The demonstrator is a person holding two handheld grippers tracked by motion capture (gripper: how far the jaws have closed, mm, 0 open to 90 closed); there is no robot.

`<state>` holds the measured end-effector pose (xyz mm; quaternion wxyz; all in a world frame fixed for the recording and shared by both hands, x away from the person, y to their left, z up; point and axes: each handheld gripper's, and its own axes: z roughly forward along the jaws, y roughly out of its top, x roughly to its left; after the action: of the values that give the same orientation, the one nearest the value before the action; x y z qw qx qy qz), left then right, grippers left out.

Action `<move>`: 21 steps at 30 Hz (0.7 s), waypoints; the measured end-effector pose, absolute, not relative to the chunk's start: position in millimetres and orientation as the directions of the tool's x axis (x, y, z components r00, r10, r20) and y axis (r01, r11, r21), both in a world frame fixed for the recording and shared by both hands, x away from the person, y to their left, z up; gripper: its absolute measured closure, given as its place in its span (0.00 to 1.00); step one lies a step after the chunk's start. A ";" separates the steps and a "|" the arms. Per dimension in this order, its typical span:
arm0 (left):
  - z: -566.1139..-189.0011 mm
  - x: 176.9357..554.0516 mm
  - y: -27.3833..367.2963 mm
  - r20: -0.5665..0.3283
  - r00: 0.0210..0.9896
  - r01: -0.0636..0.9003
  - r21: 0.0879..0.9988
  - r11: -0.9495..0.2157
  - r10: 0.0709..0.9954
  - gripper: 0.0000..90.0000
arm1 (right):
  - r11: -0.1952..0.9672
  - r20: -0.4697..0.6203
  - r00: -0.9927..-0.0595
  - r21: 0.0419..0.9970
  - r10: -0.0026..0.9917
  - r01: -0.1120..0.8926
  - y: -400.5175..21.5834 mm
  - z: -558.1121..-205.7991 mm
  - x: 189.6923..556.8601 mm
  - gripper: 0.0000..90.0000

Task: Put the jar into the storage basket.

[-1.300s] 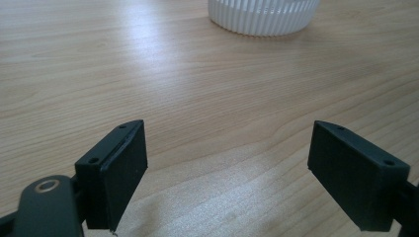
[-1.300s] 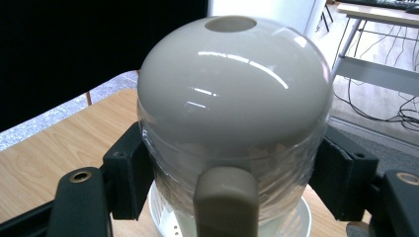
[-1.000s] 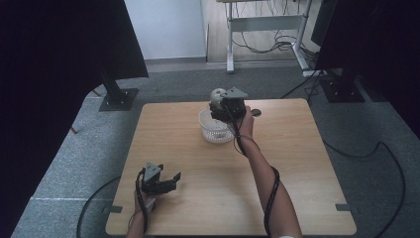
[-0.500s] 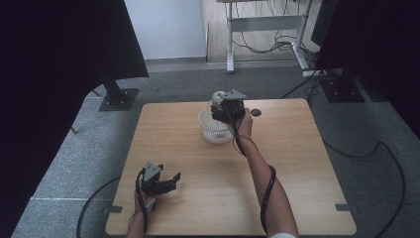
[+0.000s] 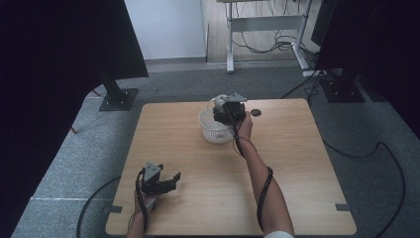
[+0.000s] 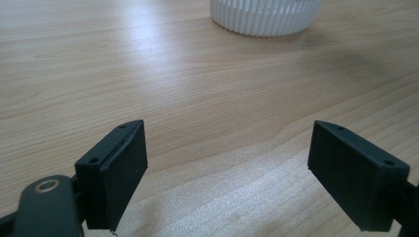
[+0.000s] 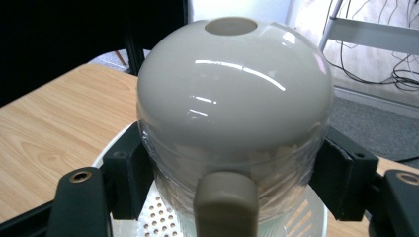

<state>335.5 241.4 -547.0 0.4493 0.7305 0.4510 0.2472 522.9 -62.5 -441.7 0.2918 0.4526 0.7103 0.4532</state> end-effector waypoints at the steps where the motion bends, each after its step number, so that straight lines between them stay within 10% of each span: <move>1: -547.0 335.4 241.5 -0.044 0.471 0.437 0.879 -0.189 0.881 0.17 | 0.179 -0.003 -0.416 0.905 0.909 0.385 -62.4 -443.8 523.6 0.29; 21: -547.0 335.4 241.2 -0.041 0.470 0.436 0.879 -0.192 0.882 0.17 | 0.180 0.015 -0.405 0.880 0.914 0.440 -59.9 -469.5 530.9 0.29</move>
<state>335.4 241.2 -547.0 0.4481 0.7308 0.4509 0.2487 530.9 -59.9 -469.5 0.2739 0.4715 0.7177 0.4331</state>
